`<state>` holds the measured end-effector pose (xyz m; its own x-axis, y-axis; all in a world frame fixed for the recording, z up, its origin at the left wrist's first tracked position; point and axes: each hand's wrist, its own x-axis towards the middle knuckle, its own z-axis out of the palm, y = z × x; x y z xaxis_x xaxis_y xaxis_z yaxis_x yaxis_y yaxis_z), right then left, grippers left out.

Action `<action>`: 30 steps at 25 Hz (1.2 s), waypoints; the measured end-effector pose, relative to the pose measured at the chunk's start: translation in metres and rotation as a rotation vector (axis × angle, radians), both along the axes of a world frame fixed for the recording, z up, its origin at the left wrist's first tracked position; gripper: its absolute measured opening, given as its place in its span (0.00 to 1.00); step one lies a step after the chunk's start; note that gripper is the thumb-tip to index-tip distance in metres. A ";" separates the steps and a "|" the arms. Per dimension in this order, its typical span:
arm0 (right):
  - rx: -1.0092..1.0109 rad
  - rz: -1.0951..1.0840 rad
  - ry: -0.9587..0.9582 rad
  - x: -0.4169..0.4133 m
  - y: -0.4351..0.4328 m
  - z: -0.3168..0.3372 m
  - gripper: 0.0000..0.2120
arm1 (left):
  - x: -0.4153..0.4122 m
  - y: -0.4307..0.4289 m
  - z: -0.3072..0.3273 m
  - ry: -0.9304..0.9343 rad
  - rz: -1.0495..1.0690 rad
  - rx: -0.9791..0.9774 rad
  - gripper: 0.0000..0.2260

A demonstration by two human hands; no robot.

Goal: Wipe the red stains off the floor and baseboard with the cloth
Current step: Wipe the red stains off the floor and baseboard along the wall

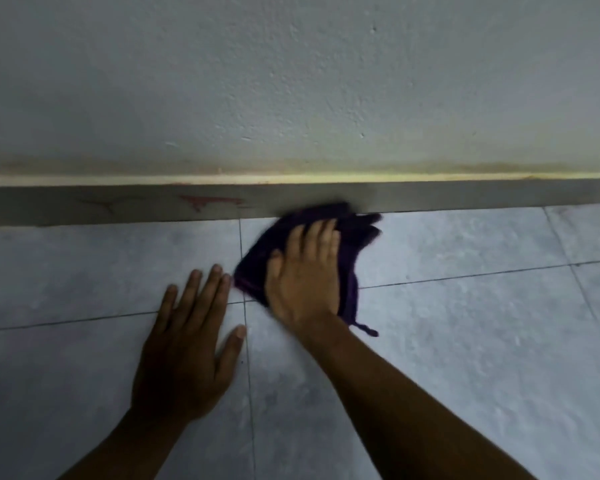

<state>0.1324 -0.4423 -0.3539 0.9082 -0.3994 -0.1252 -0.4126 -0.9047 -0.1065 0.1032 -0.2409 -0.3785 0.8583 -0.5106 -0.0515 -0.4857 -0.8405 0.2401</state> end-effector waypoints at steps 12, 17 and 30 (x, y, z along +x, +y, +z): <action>-0.025 -0.498 0.039 -0.007 -0.122 0.004 0.34 | 0.000 -0.002 0.001 -0.022 0.003 -0.051 0.33; -0.005 -0.051 0.004 -0.012 -0.025 0.000 0.35 | -0.001 0.000 0.002 -0.004 -0.004 -0.042 0.33; -0.020 -0.372 -0.046 -0.022 -0.151 -0.002 0.42 | 0.000 -0.003 0.004 -0.009 -0.013 -0.033 0.33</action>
